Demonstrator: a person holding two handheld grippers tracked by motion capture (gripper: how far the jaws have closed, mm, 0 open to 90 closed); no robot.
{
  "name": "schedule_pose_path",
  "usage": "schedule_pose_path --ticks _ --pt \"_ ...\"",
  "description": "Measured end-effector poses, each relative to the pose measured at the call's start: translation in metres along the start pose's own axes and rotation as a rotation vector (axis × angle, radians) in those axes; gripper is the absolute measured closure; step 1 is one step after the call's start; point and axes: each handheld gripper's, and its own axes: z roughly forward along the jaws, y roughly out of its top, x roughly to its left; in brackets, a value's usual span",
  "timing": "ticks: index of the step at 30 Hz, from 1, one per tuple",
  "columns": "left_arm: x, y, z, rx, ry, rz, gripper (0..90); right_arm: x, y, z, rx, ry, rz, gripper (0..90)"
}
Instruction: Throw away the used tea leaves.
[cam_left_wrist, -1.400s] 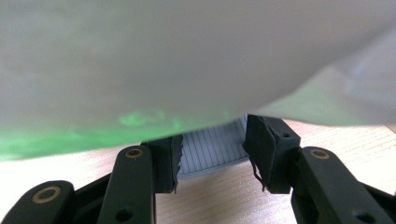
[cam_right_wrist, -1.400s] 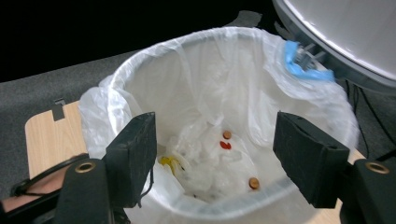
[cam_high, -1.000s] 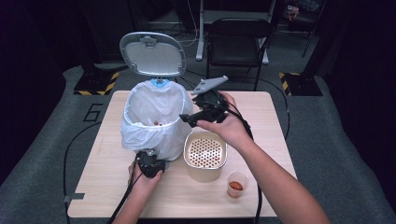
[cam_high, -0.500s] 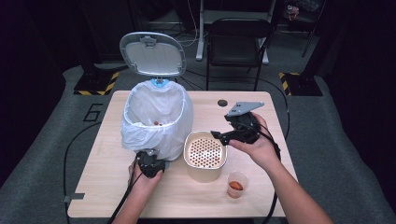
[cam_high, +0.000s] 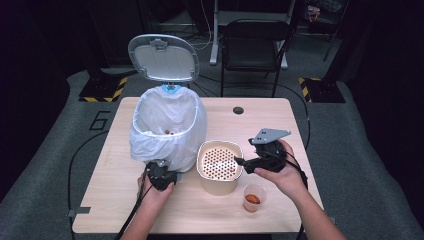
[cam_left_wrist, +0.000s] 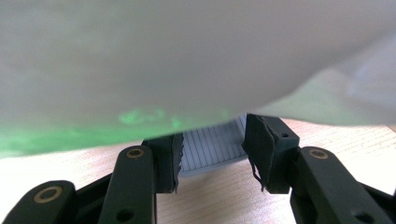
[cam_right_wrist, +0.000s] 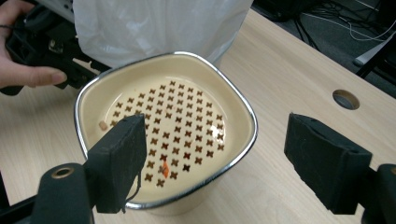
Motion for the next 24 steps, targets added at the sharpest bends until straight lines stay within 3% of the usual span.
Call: schedule_pose_path --ticks 10,15,18,19,21,24 --pt "0.000 0.000 0.000 0.004 0.005 0.004 56.7 0.006 -0.033 -0.002 0.010 0.013 0.005 18.3" --pt "0.000 0.000 0.000 -0.005 0.001 0.001 56.7 0.007 -0.050 -0.004 0.008 0.014 0.063 16.7" --pt "-0.001 0.000 0.001 -0.017 0.000 -0.018 56.7 0.008 -0.060 -0.004 0.003 0.019 0.074 15.6" --pt "0.001 0.000 0.000 0.002 -0.001 0.010 56.7 0.009 -0.063 -0.004 0.001 0.019 0.078 15.4" --pt "-0.001 -0.001 0.001 -0.017 0.008 -0.020 56.7 0.011 -0.068 -0.005 0.004 0.020 0.089 15.3" --pt "0.000 -0.001 0.001 -0.014 0.006 -0.014 56.7 0.013 -0.077 -0.006 0.006 0.031 0.099 15.3"
